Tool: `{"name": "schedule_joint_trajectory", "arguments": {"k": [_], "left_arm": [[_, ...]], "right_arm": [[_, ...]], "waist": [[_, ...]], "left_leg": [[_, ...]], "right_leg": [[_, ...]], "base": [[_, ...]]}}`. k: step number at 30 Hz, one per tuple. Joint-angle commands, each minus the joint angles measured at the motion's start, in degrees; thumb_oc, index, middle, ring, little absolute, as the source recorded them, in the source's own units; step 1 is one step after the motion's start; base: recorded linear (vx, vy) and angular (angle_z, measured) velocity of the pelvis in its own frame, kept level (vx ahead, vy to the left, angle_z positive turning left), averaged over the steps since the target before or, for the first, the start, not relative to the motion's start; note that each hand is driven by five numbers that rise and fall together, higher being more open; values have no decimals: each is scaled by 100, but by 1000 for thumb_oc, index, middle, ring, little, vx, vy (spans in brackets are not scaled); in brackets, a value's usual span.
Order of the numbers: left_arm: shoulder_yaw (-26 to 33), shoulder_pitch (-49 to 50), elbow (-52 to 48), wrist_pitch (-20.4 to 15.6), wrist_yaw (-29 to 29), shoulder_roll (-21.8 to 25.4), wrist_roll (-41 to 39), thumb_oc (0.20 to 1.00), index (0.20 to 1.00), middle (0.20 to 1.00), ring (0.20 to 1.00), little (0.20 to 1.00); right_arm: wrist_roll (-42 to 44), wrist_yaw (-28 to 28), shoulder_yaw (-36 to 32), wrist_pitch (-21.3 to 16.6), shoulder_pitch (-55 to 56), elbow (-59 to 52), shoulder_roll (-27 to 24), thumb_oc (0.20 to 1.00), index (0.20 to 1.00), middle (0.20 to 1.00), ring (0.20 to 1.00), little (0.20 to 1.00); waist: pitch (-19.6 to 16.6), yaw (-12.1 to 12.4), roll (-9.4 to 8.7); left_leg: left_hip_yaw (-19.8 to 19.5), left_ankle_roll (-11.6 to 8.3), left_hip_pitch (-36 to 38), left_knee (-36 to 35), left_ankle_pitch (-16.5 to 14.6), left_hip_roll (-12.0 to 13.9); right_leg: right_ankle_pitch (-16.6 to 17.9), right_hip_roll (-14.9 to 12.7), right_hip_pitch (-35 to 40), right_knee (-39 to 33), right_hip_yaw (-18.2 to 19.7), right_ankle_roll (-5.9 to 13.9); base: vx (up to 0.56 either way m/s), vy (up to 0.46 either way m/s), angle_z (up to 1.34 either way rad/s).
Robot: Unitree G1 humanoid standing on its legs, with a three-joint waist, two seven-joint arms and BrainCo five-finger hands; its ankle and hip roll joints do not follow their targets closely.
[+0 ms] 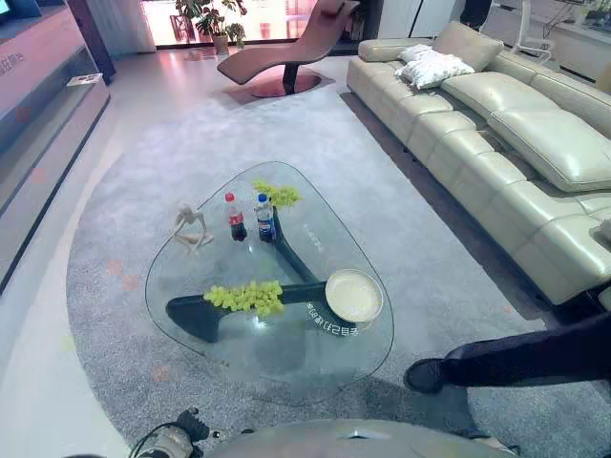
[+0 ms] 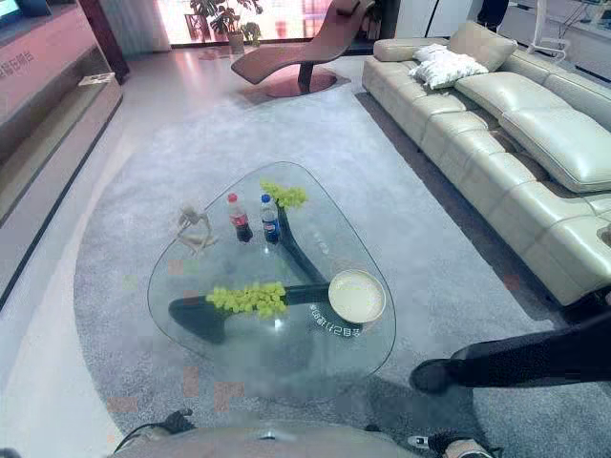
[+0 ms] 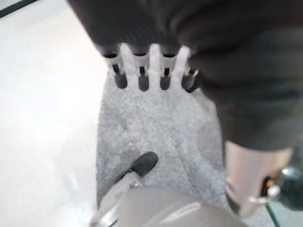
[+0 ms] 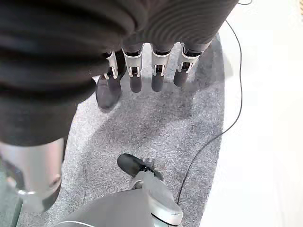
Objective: Pick up fruits into the plate
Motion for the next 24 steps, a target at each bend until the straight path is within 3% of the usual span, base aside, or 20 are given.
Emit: {"name": "schedule_joint_trajectory", "arguments": {"k": [1, 16, 24], "left_arm": [[41, -494, 369, -168, 167, 85, 183, 1000, 1000, 1000, 1000, 1000], [56, -512, 340, -257, 373, 136, 198, 1000, 1000, 1000, 1000, 1000], [-31, -695, 144, -528, 784, 309, 322, 1000, 1000, 1000, 1000, 1000]], "right_arm": [[15, -23, -10, 41, -513, 465, 25, 1000, 1000, 1000, 1000, 1000], [93, 15, -18, 32, -503, 442, -13, 1000, 1000, 1000, 1000, 1000], [130, 56, -62, 72, -515, 450, -159, 1000, 1000, 1000, 1000, 1000]], "waist": [[219, 20, -1], [293, -29, 16], [409, -133, 78]], "left_leg": [[-165, 293, 59, 74, -756, -243], [-142, 315, 21, 101, -757, -248], [-88, 318, -31, 113, -737, -250]], "right_leg": [[-587, 165, 234, 209, 62, -81], [-619, 183, 157, 289, 129, -94], [-625, 201, 58, 332, 242, -94]], "base": [[312, -98, -15], [11, -2, -1], [19, 5, -4]]}}
